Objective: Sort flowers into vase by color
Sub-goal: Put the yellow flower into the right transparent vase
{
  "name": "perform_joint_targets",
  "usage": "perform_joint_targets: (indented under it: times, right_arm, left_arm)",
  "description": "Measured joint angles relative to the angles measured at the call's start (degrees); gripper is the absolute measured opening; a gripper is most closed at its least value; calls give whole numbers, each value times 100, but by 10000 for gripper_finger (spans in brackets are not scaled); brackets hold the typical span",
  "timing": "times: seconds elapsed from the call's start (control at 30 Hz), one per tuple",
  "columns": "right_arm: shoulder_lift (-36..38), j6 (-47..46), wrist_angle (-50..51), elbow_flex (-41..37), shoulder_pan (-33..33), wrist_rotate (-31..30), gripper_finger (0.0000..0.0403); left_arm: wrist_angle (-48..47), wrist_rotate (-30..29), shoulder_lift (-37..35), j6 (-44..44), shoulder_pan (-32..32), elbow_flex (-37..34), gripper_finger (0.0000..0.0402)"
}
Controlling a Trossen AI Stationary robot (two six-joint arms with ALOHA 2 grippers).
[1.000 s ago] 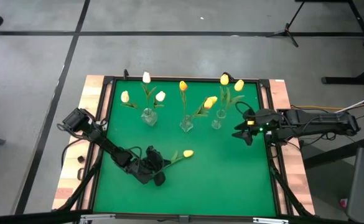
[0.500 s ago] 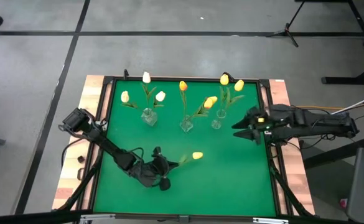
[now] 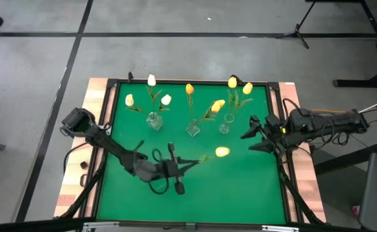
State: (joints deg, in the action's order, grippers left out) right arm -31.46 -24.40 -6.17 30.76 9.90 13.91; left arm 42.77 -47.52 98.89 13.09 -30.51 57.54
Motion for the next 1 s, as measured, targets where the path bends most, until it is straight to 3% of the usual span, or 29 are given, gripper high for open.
perform_joint_targets:
  times: [0.1, 0.27, 0.4, 0.6, 0.8, 1.0]
  right_arm:
    - [-82, 281, -16, 0, 573, -632, 250]
    - [-385, 780, 192, 0, 1388, -2493, 250]
    - [-1159, 1106, -255, 0, 1753, -3746, 250]
    - [-2629, 1476, -1921, 166, 1748, -3763, 250]
    - [-3922, 1824, -1926, 1164, 1748, -3916, 250]
    - [-4571, 2172, -1699, 2064, 1745, -3878, 250]
  left_arm:
    - [389, 141, -336, 483, 8, 0, 0]
    - [1025, 1216, -687, 833, 55, 0, 0]
    - [1269, 1845, -706, 713, 254, 0, 0]
    - [1121, 2574, -701, 24, 670, -2, 0]
    - [1147, 3042, -668, -324, 942, -2, 0]
    - [1106, 3232, -631, -335, 981, -4, 0]
